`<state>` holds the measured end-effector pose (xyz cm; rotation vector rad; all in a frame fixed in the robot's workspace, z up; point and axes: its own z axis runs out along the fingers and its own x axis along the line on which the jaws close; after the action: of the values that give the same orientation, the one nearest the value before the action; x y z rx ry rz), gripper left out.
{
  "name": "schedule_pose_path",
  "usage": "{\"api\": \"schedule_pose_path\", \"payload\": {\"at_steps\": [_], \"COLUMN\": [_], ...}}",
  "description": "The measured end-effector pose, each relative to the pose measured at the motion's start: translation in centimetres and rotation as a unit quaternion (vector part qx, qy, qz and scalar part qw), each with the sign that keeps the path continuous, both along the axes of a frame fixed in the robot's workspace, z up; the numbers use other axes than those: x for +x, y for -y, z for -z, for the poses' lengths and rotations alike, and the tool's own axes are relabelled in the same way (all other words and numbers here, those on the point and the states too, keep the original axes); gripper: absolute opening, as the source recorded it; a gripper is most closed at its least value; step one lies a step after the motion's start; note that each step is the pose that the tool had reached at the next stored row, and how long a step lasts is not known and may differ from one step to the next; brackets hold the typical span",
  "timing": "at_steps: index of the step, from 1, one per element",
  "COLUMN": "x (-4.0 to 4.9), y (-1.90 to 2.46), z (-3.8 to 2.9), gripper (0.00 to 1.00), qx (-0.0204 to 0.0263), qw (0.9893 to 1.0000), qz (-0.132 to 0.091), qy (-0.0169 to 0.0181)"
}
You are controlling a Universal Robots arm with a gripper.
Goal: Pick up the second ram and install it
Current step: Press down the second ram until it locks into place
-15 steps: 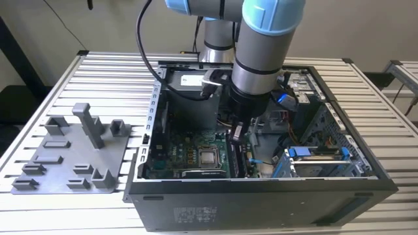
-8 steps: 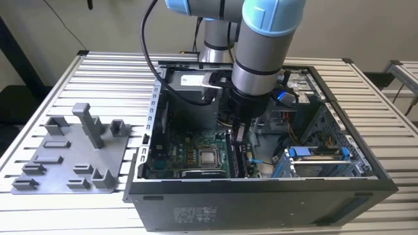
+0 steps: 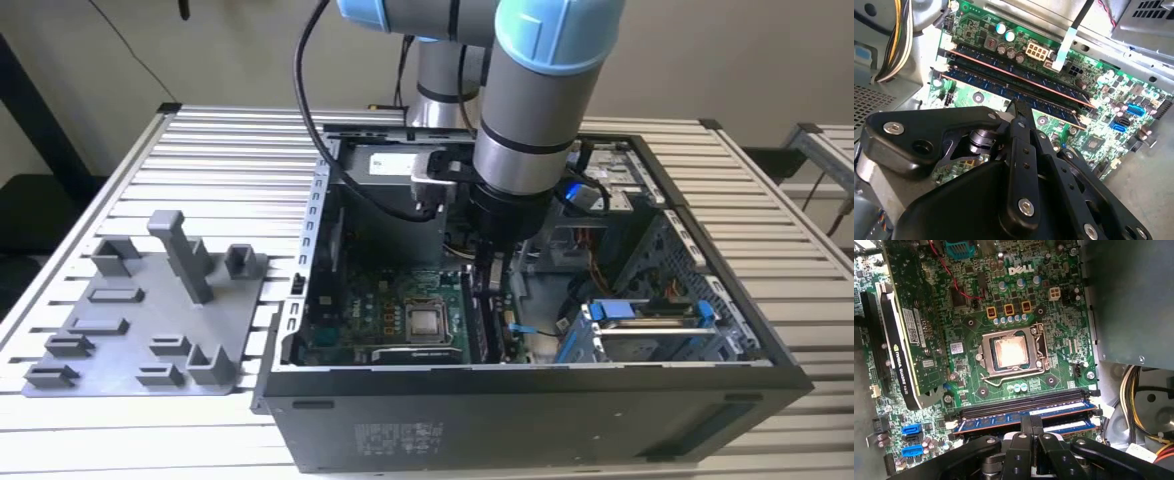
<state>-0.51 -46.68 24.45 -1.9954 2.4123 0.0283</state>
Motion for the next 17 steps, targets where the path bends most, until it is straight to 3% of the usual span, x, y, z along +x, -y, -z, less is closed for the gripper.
{"api": "schedule_pose_path", "payload": {"at_steps": [9,17], "x": [0.00,0.00], "y": [-0.01,0.00], "z": [0.14,1.10], "gripper": [0.11,0.11], "qx": [0.0002,0.0000], "qw": [1.0000,1.0000], "qz": [0.000,0.000], "qy": [0.0001,0.0000]}}
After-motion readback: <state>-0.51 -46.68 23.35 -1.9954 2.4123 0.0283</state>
